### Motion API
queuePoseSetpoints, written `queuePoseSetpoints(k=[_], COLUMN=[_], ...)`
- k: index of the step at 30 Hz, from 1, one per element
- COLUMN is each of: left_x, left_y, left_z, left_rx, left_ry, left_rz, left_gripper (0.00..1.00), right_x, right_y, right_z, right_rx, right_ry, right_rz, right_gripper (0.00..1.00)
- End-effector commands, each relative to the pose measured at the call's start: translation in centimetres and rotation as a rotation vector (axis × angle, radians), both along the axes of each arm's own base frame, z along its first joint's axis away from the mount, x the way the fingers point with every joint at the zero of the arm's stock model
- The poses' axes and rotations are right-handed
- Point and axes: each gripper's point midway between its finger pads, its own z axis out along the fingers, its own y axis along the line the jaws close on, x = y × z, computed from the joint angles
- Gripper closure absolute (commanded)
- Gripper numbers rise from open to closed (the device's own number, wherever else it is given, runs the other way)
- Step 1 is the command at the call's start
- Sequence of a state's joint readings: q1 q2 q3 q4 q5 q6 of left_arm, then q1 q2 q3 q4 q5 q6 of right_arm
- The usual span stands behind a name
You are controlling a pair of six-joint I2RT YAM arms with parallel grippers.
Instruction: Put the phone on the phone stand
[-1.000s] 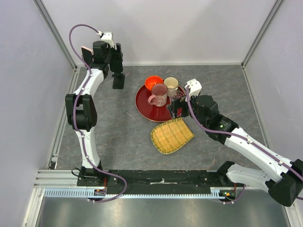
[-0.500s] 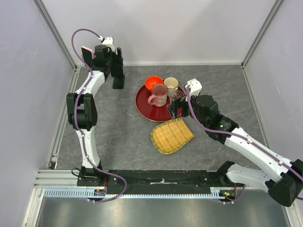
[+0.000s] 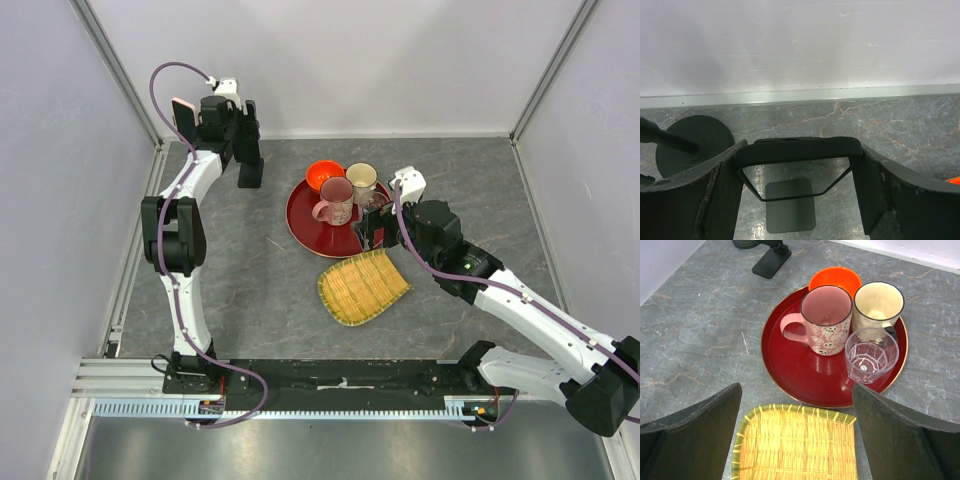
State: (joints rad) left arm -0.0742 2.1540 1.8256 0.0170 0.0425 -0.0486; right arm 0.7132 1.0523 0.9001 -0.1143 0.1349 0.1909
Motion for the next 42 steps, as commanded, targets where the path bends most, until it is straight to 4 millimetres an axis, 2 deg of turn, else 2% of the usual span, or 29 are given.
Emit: queuePoseSetpoints(k=[1,14,15,16,18,19,23,28,32,36,42], left_x=[1.3,1.5,1.5,1.5,1.4,1.4,1.3,1.2,1.0,0.9,0.8], left_y=[1.1,0.4,0.3,0.2,0.1,0.2,0.2,-0.6,-0.8,-1.2,-1.3], left_z=[2.0,0.9,0.9,0.9,0.7,0.7,0.6,0.8,0.9,0.9,0.6], left_rx=[-0.022,-0.067,-0.068,-0.065,-0.064,-0.064,-0.057,-0.062,-0.062,-0.058,-0.039], left_ry=[-0.086,-0.063,-0.063,-0.061,-0.058,-0.057,-0.051,-0.051,-0.048,-0.045,-0.036], left_rz=[0.092,0.077,0.073,0.067,0.062,0.064,0.062,0.011,-0.002,-0.030,-0.043], left_gripper=[0.98,0.98,0.96,0.87,0.78,0.69,0.55,0.43,0.40,0.29,0.27], right_x=[0.4,0.4,0.4,0.4,0.4,0.4,0.4,0.3,0.4,0.2,0.3], right_y=[0.1,0.2,0.2,0.2,0.2,0.1,0.3,0.2,0.2,0.1,0.0], right_z=[1.9,2.0,2.1,2.0,2.0,2.1,2.2,2.3,2.3,2.5,2.4], right_rx=[0.047,0.057,0.056,0.055,0.055,0.056,0.061,0.063,0.067,0.072,0.070], right_ry=[-0.036,-0.036,-0.039,-0.038,-0.038,-0.039,-0.041,-0.043,-0.042,-0.045,-0.046], right_rz=[-0.007,-0.003,-0.002,-0.002,-0.002,-0.004,0.003,0.003,0.001,0.004,0.000], right_gripper=[0.02,0.02,0.02,0.02,0.02,0.02,0.02,0.02,0.02,0.02,0.02])
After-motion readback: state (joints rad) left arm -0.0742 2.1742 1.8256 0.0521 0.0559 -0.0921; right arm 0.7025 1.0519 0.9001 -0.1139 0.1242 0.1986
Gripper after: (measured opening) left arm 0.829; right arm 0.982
